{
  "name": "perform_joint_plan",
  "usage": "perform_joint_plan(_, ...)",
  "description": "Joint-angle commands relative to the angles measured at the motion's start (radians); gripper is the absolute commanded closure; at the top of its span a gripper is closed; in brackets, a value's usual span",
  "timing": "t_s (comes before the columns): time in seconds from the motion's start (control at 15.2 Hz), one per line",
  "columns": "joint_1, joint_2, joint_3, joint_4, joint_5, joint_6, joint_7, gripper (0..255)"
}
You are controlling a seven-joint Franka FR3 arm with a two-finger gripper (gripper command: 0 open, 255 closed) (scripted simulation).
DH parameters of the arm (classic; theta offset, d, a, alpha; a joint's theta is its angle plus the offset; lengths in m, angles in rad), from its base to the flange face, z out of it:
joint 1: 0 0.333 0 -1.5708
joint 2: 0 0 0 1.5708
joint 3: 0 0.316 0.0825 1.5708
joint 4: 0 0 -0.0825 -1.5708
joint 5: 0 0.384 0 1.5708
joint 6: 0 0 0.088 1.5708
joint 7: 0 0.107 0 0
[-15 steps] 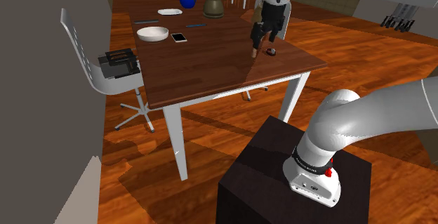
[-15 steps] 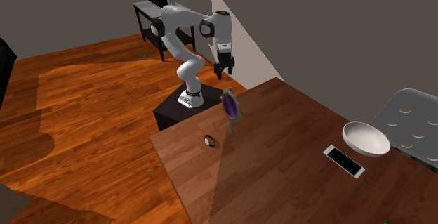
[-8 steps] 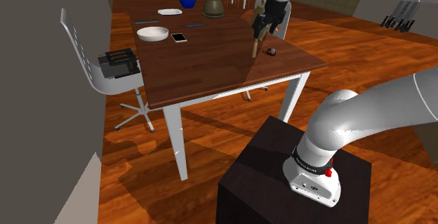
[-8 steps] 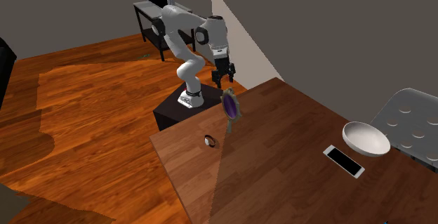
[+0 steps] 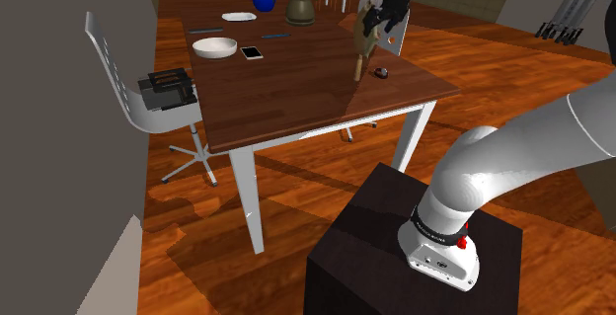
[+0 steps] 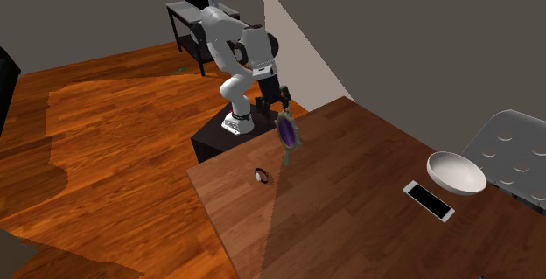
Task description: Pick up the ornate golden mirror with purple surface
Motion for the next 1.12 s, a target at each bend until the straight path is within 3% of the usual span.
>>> perform_joint_plan(0.0, 0.010, 0.038, -0.035, 0.029, 0.016, 0.044, -0.021, 0)
perform_joint_plan(0.59, 0.002, 0.042, -0.053, -0.068, 0.004, 0.145, -0.019, 0)
perform_joint_plan(0.66, 0.002, 0.042, -0.054, -0.068, 0.004, 0.146, -0.020, 255)
perform_joint_plan(1.06, 0.002, 0.042, -0.053, -0.067, 0.004, 0.145, -0.019, 255)
